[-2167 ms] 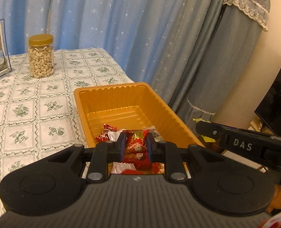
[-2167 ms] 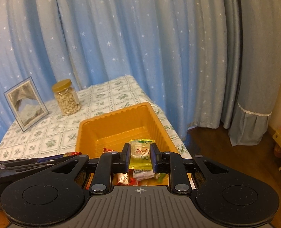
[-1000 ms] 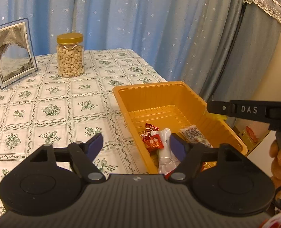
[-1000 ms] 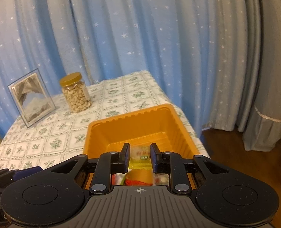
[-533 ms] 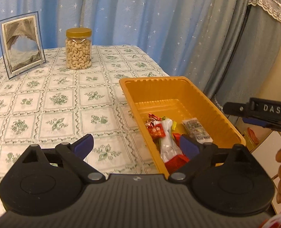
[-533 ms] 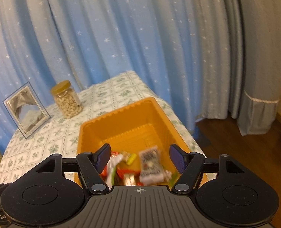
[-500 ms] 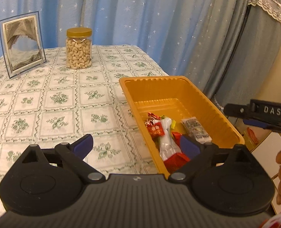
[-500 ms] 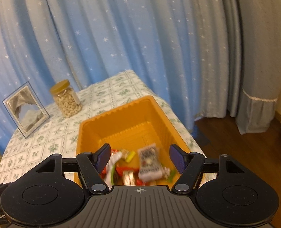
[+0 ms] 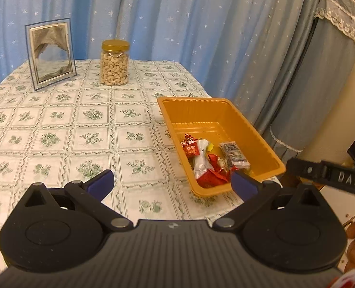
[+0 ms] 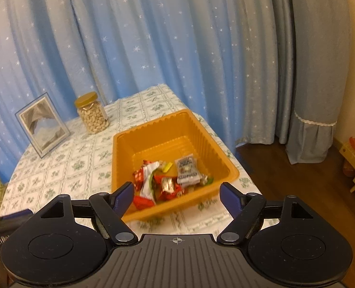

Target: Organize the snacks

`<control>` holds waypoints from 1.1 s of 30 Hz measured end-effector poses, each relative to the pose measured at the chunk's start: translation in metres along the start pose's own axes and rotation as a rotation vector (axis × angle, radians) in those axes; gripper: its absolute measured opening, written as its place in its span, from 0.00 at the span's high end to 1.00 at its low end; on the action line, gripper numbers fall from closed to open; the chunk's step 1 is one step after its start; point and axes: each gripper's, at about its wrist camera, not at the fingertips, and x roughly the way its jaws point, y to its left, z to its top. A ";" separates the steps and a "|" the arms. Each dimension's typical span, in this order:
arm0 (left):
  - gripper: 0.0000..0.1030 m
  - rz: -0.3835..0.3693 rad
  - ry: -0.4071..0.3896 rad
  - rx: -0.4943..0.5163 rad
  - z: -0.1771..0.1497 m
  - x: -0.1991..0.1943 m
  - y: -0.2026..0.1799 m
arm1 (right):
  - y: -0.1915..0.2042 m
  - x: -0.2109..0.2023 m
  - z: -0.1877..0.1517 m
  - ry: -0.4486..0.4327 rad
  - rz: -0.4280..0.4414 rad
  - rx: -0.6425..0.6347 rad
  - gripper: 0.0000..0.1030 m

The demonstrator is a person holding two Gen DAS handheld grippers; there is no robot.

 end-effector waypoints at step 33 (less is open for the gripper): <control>0.00 0.109 -0.004 0.022 -0.051 -0.124 0.007 | 0.050 -0.107 -0.056 0.032 -0.040 -0.176 0.20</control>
